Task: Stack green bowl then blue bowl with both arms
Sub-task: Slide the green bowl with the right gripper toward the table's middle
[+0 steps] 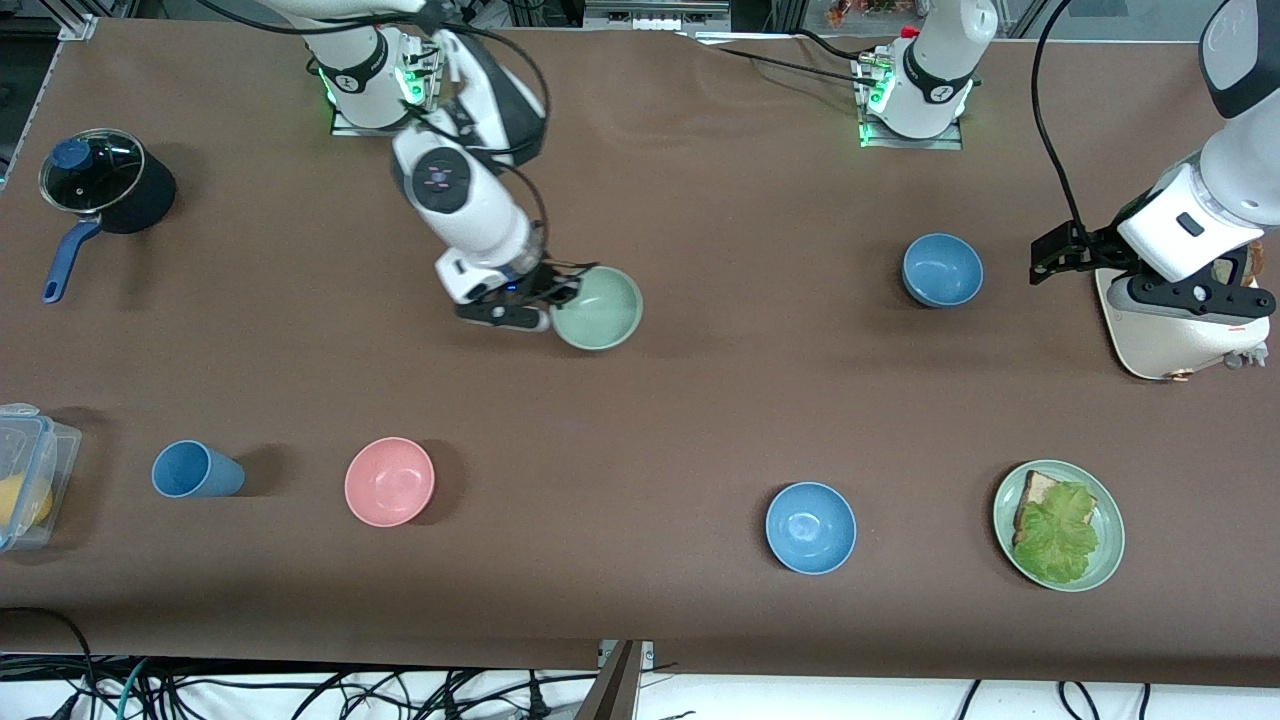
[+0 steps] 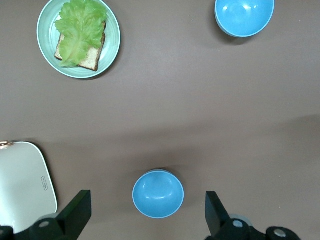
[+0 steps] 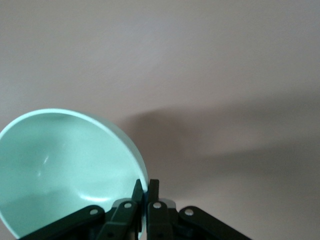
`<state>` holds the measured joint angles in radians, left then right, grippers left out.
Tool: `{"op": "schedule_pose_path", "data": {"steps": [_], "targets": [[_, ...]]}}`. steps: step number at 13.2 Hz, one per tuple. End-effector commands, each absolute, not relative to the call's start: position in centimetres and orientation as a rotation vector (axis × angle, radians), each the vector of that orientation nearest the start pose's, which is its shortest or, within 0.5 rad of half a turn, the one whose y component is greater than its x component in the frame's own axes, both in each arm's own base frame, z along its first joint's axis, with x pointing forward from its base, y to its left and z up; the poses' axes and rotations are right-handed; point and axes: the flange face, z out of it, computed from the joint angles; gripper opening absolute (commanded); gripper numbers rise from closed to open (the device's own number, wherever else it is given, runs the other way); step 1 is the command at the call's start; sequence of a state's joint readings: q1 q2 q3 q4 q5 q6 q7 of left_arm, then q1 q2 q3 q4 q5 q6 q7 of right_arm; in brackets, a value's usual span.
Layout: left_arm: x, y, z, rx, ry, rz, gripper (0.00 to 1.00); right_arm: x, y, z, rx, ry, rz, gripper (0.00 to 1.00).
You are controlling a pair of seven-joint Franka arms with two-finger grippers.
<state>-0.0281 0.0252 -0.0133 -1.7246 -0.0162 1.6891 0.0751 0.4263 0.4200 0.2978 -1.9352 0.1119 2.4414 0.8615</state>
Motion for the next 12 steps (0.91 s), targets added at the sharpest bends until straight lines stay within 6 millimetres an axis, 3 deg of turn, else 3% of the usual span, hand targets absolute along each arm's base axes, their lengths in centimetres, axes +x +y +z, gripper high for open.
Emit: {"op": "schedule_pose_path", "data": {"steps": [1,3,5,7,10,11,12], "targets": [[56.5,-2.3,55.0,-3.164,0.210,0.103,1.00,48.6,47.5,26.6,-2.855,0.484,0.118,0.00],[56.5,-2.3,55.0,-3.164,0.210,0.103,1.00,47.3,51.2,24.5,-2.834,0.546,0.080,0.00],[56.5,-2.3,55.0,-3.164,0.210,0.103,1.00,46.2,52.8,21.7,-2.844,0.573,0.038,0.00],[56.5,-2.3,55.0,-3.164,0.210,0.103,1.00,45.9,53.3,19.9,-2.847,0.584,0.018,0.00],[56.5,-2.3,55.0,-3.164,0.210,0.103,1.00,46.3,53.0,19.9,-2.849,0.591,0.004,0.00],[56.5,-2.3,55.0,-3.164,0.210,0.103,1.00,46.3,53.0,20.0,-2.849,0.591,0.004,0.08],[56.5,-2.3,55.0,-3.164,0.210,0.103,1.00,46.6,53.0,20.3,-2.845,0.591,-0.004,0.57]]}}
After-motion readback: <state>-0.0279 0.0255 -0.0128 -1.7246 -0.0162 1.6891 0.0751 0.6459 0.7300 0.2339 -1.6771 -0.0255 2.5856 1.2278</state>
